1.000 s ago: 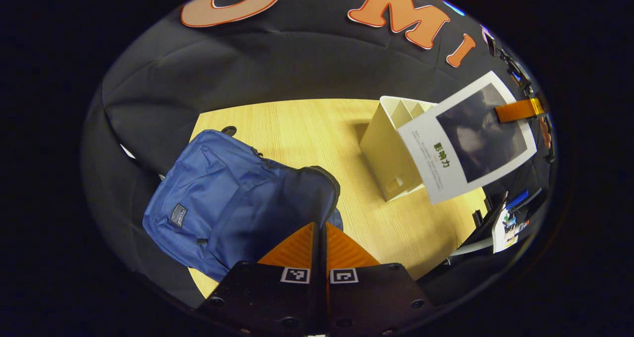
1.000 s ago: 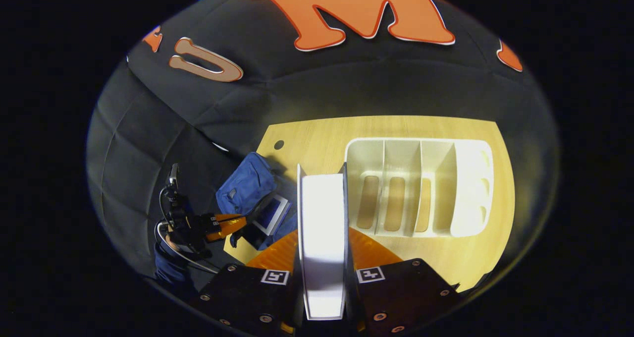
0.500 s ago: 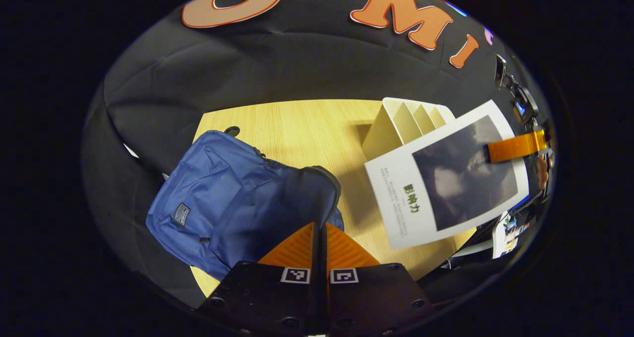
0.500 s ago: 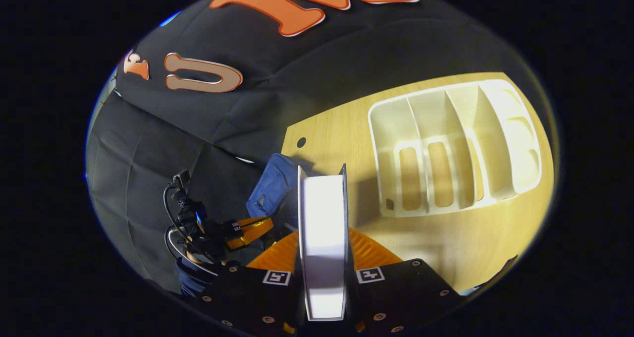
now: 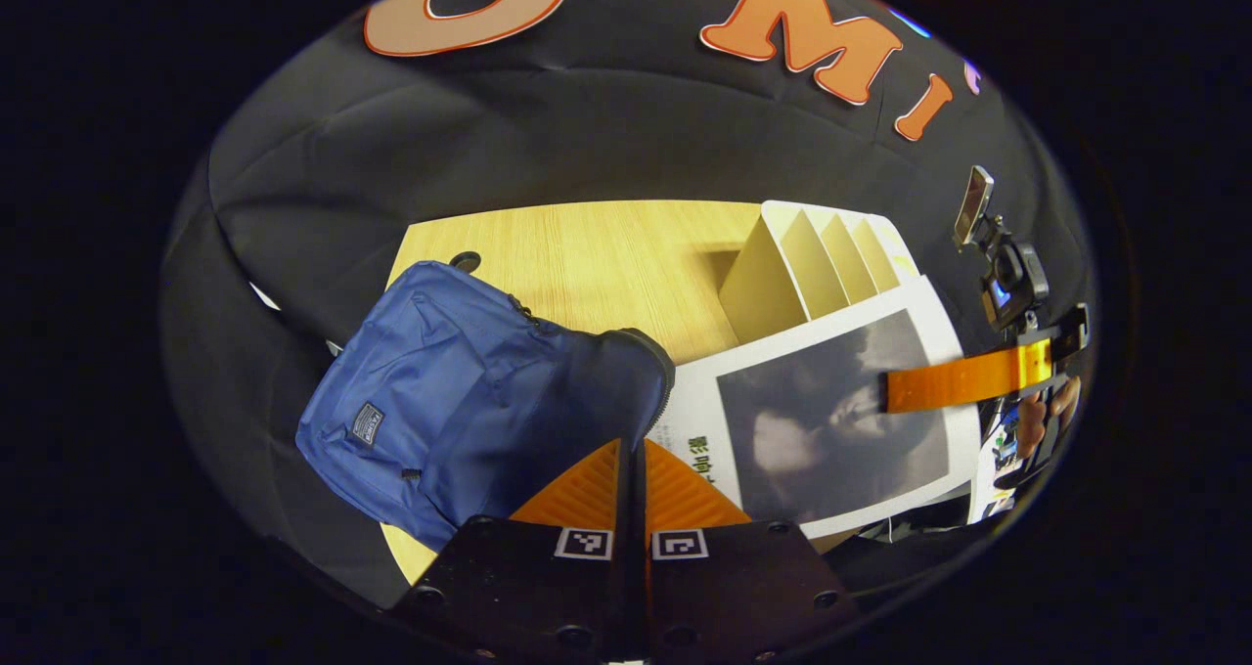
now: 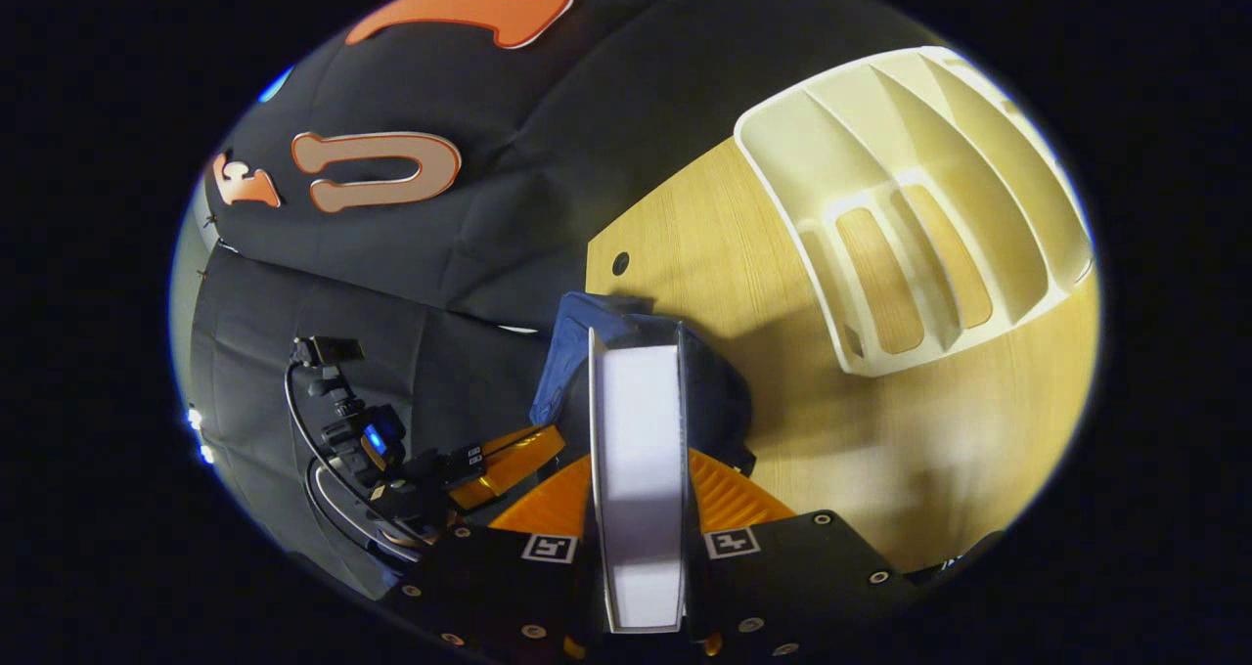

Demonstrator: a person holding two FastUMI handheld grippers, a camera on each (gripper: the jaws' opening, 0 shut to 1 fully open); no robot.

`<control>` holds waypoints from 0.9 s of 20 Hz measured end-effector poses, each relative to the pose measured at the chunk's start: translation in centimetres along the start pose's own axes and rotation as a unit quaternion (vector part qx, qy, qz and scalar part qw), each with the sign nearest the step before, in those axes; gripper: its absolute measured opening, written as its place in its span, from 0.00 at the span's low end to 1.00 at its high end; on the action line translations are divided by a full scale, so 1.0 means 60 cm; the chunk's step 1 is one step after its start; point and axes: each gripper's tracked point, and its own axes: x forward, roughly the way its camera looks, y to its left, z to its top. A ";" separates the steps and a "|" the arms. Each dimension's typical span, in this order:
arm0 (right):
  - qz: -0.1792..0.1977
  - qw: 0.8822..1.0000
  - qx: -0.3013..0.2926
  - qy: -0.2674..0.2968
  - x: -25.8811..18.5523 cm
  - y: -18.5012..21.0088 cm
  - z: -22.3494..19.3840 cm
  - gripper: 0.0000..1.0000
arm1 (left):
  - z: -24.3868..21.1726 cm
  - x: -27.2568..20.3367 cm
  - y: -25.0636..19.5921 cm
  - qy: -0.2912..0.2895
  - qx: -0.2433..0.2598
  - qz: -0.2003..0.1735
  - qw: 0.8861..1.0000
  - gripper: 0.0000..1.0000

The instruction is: Open the schoolbag, grab two books from the bookshelf and put them into the schoolbag.

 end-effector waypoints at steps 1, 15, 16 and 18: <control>0.008 1.000 0.008 -0.004 0.009 0.001 -0.001 0.33 | 0.000 -0.002 0.001 0.000 -0.001 0.000 1.000 0.01; 0.016 0.997 0.074 -0.028 0.173 0.000 -0.067 0.33 | 0.010 -0.005 -0.017 0.006 0.019 -0.009 1.000 0.01; 0.018 0.997 0.076 -0.027 0.182 0.005 -0.072 0.33 | 0.010 -0.008 -0.015 0.007 0.025 -0.007 1.000 0.01; 0.022 0.996 0.076 -0.038 0.200 0.012 -0.076 0.33 | 0.012 -0.015 -0.013 0.007 0.030 -0.004 1.000 0.01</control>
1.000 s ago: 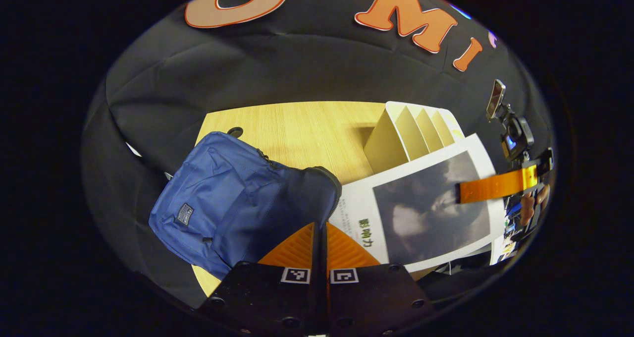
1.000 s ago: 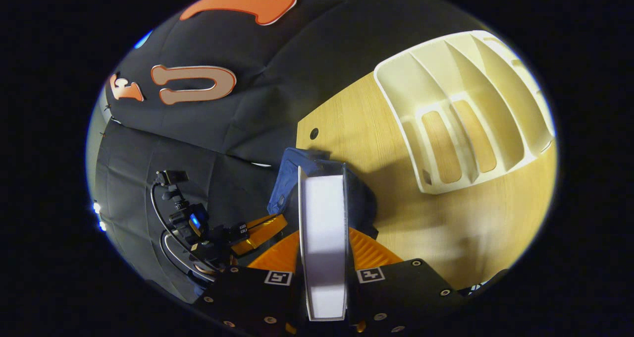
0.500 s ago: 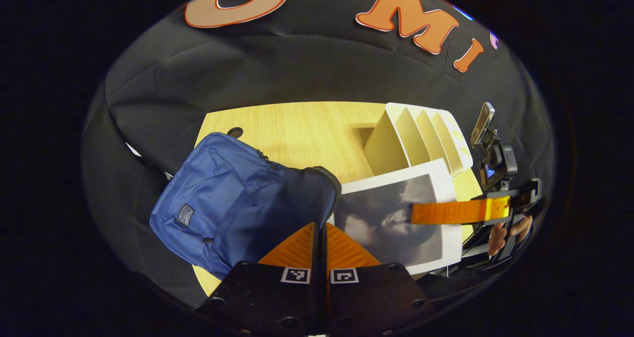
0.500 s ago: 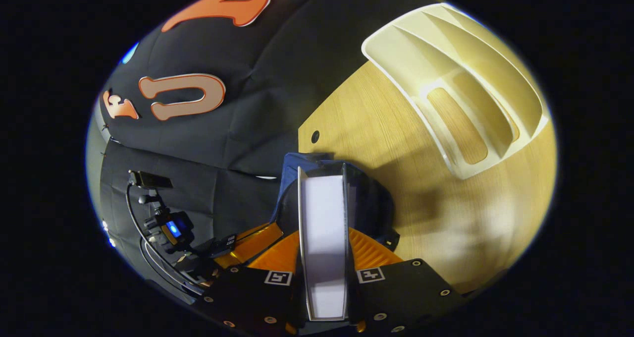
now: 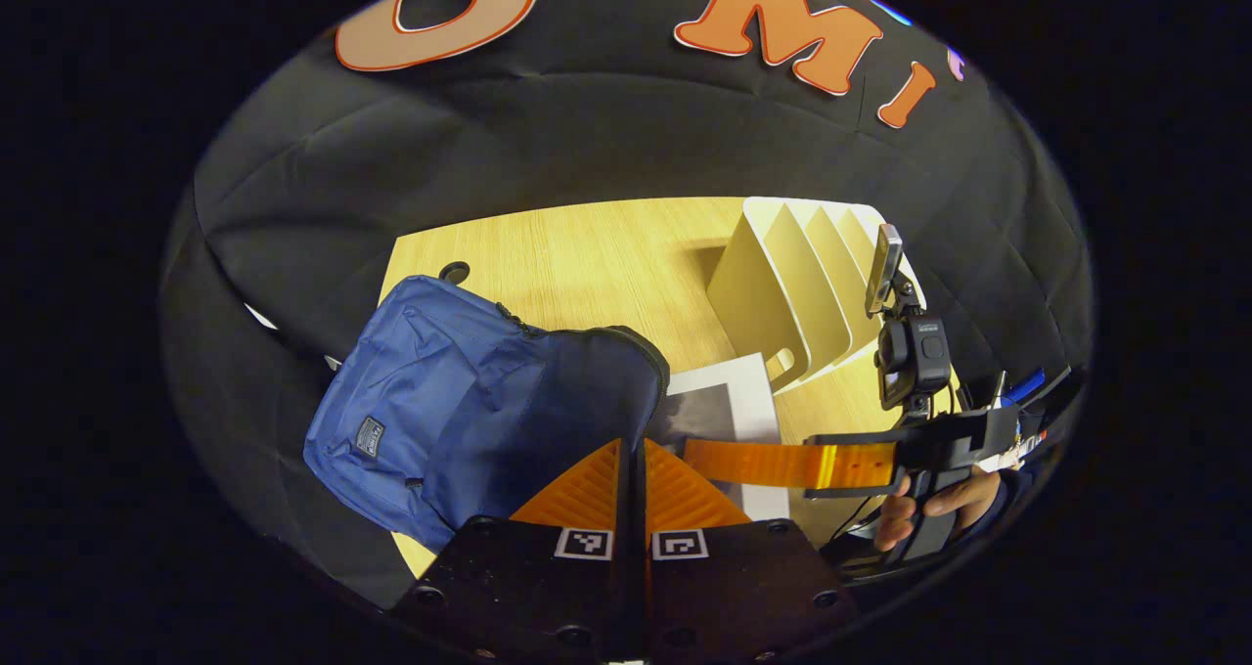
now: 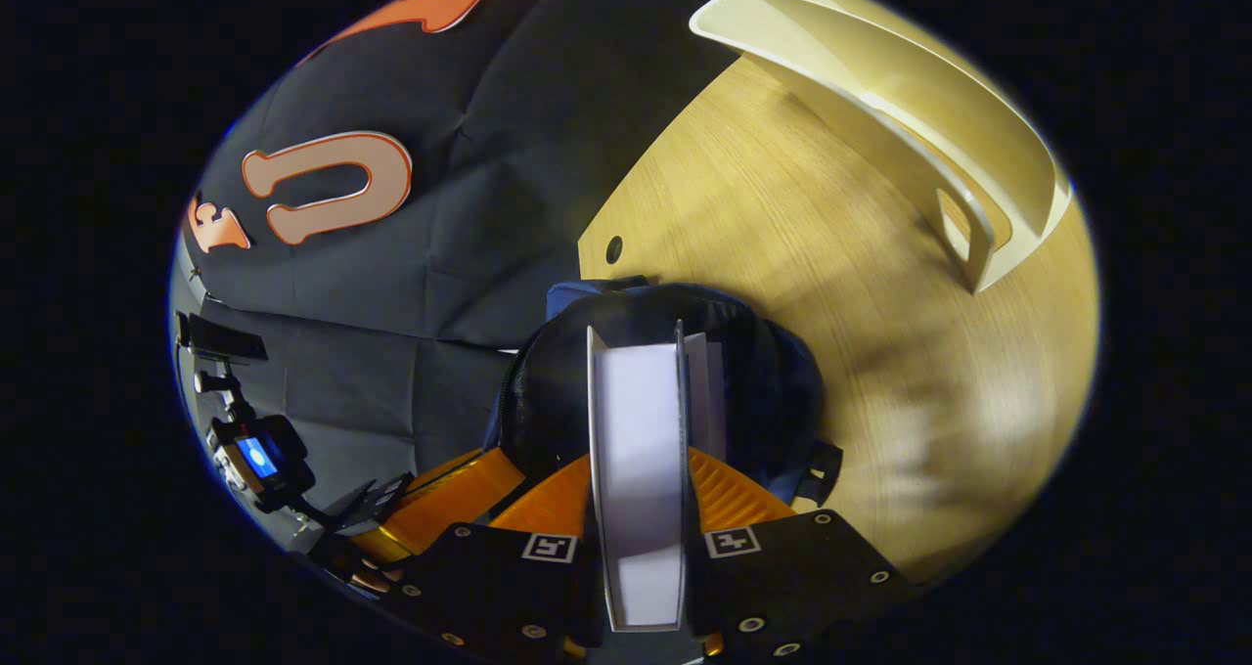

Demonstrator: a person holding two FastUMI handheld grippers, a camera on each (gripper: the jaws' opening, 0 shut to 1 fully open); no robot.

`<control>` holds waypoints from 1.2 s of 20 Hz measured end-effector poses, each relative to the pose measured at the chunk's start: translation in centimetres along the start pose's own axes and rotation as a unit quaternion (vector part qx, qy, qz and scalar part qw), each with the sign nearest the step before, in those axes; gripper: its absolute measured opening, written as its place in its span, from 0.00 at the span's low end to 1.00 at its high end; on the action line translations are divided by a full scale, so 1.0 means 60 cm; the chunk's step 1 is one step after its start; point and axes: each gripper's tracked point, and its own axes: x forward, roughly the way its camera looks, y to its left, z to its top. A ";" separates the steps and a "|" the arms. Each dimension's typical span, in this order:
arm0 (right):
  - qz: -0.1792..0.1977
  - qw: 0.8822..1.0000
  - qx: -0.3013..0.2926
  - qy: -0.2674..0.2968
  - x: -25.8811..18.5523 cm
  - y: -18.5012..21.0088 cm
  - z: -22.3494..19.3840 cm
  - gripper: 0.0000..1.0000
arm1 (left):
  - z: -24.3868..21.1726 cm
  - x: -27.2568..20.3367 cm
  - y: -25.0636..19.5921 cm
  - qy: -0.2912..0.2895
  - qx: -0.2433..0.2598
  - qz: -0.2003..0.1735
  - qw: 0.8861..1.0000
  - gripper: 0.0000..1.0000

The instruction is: Open the schoolbag, grab two books from the bookshelf and put them into the schoolbag.

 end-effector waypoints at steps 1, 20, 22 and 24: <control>0.003 1.000 0.004 -0.008 0.008 0.002 0.002 0.33 | 0.003 -0.003 0.001 0.000 0.001 0.001 1.000 0.01; 0.071 0.994 0.068 -0.047 0.176 0.030 -0.006 0.35 | 0.034 -0.026 -0.029 0.002 0.048 -0.012 0.999 0.01; 0.074 0.993 0.077 -0.041 0.192 0.031 -0.008 0.35 | 0.033 -0.022 -0.023 0.002 0.050 -0.012 0.999 0.01; 0.052 0.994 0.094 -0.023 0.203 0.021 -0.016 0.37 | 0.034 -0.021 -0.017 -0.001 0.046 -0.010 0.999 0.01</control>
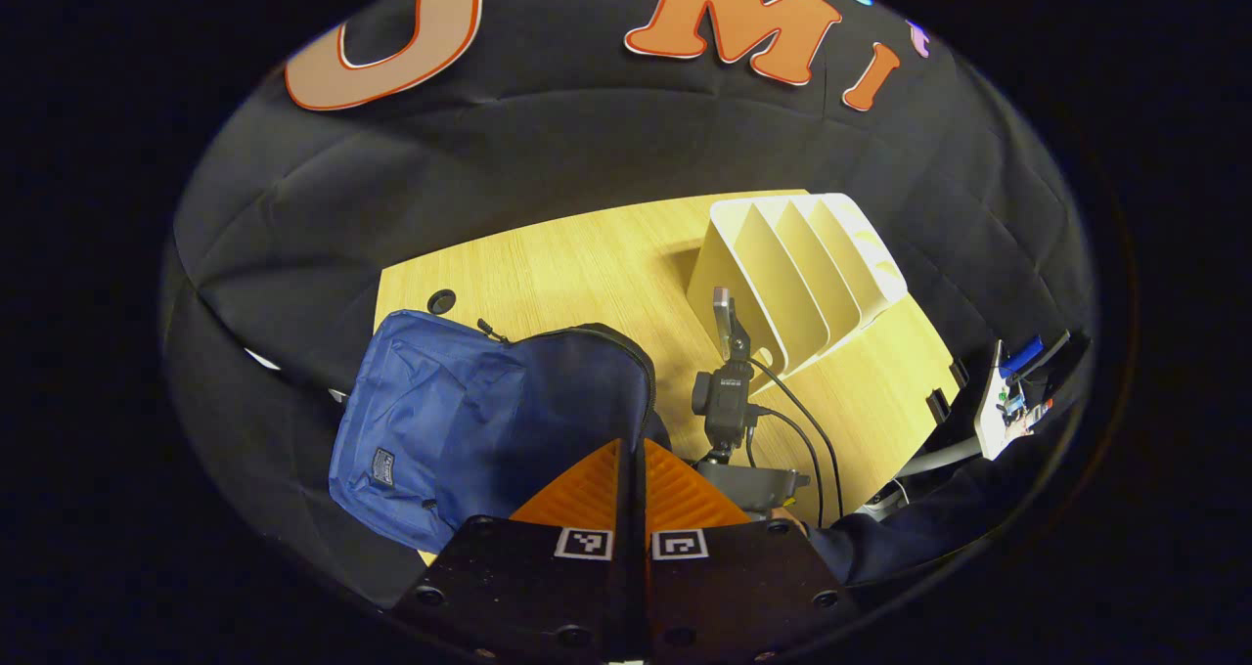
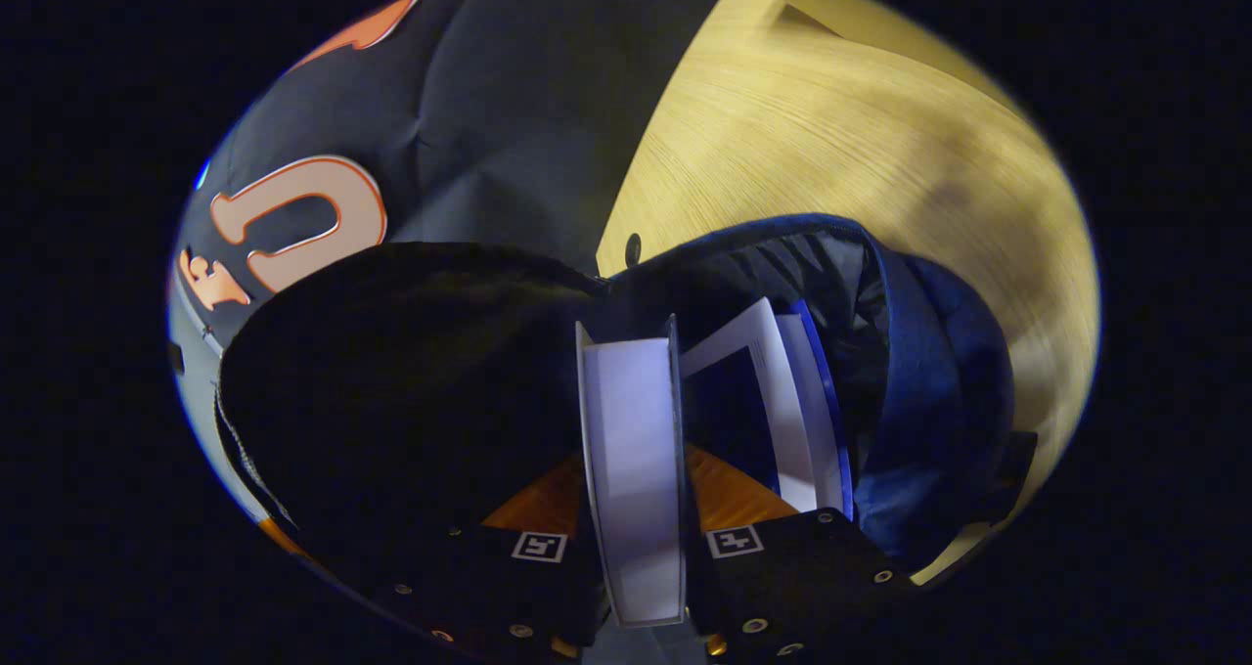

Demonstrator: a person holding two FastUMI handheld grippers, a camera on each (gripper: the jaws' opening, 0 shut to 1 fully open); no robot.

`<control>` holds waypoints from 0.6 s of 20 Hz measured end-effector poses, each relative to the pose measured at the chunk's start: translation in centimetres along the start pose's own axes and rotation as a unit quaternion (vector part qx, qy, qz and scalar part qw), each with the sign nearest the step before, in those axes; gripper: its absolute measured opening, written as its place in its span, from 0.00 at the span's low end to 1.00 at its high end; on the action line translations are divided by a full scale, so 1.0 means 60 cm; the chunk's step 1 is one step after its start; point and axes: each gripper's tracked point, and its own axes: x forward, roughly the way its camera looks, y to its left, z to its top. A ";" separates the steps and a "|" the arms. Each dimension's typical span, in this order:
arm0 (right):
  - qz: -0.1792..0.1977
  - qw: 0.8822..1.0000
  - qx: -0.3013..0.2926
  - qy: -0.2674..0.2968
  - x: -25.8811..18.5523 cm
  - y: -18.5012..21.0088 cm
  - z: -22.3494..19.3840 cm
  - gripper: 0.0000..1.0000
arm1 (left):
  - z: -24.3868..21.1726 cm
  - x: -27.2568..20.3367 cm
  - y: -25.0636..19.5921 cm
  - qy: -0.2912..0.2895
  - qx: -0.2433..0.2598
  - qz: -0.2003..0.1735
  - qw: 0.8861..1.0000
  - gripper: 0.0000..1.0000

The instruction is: Open the schoolbag, grab two books from the bookshelf and put them into the schoolbag.

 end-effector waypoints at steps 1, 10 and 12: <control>-0.020 1.000 0.003 0.006 -0.002 -0.011 -0.003 0.48 | 0.000 0.002 0.004 0.000 -0.002 0.003 1.000 0.01; -0.066 0.995 -0.042 0.060 -0.091 -0.011 -0.004 0.65 | -0.011 0.013 0.013 -0.011 -0.021 0.004 1.000 0.01; -0.051 0.996 -0.042 0.065 -0.117 0.004 0.003 0.85 | -0.020 0.017 0.019 -0.011 -0.026 0.011 1.000 0.00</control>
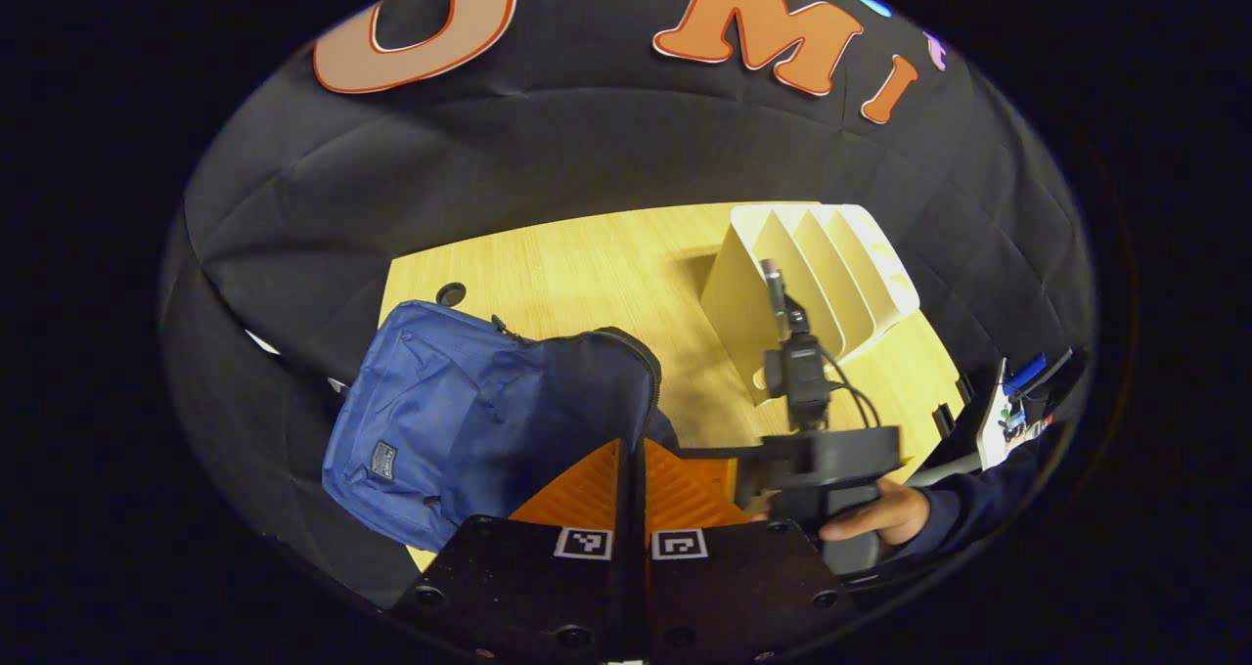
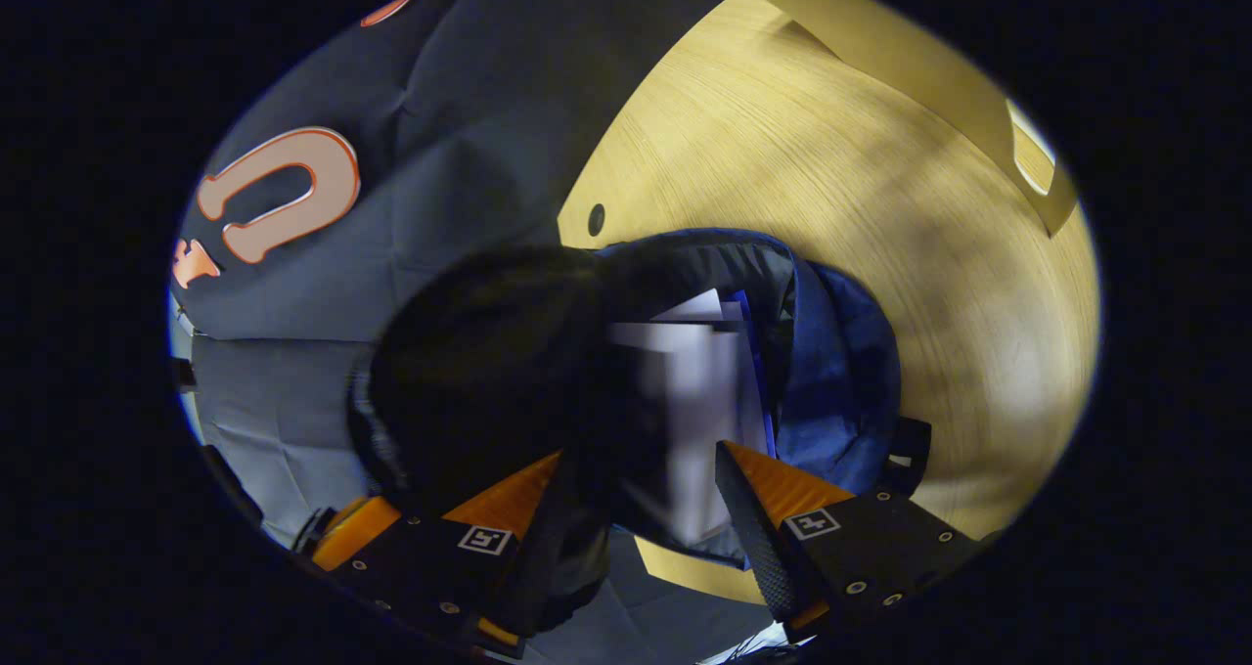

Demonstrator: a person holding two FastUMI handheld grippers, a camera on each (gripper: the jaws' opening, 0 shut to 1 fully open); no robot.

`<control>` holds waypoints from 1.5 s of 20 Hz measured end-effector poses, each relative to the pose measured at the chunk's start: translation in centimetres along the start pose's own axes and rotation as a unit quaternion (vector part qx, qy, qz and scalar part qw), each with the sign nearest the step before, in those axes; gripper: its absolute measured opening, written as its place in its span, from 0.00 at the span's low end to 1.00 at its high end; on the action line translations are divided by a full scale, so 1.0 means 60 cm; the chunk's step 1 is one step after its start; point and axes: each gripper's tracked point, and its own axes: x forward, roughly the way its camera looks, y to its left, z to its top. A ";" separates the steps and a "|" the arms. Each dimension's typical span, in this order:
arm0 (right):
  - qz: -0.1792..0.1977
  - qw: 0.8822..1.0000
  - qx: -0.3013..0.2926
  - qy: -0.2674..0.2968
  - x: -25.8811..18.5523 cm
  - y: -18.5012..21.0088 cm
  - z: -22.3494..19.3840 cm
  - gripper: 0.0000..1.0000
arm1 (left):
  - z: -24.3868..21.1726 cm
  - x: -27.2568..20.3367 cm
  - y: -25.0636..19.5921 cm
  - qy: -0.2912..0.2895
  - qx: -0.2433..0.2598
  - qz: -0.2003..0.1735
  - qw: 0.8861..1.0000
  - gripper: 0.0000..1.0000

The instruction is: Open the schoolbag, grab two books from the bookshelf and put them into the schoolbag.

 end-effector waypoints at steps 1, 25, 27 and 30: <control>0.003 1.000 -0.004 -0.009 -0.024 0.000 0.006 0.70 | -0.003 0.002 -0.002 -0.001 -0.003 0.000 1.000 0.00; -0.099 0.934 -0.256 -0.230 -0.458 -0.085 0.230 0.92 | -0.060 0.110 -0.197 -0.047 -0.073 0.062 0.994 0.26; -0.106 0.922 -0.276 -0.249 -0.488 -0.082 0.239 0.92 | -0.036 0.099 -0.212 -0.075 -0.063 0.072 0.993 0.31; -0.111 0.891 -0.330 -0.293 -0.537 -0.060 0.249 0.92 | 0.024 0.064 -0.235 -0.153 -0.058 0.083 0.983 0.35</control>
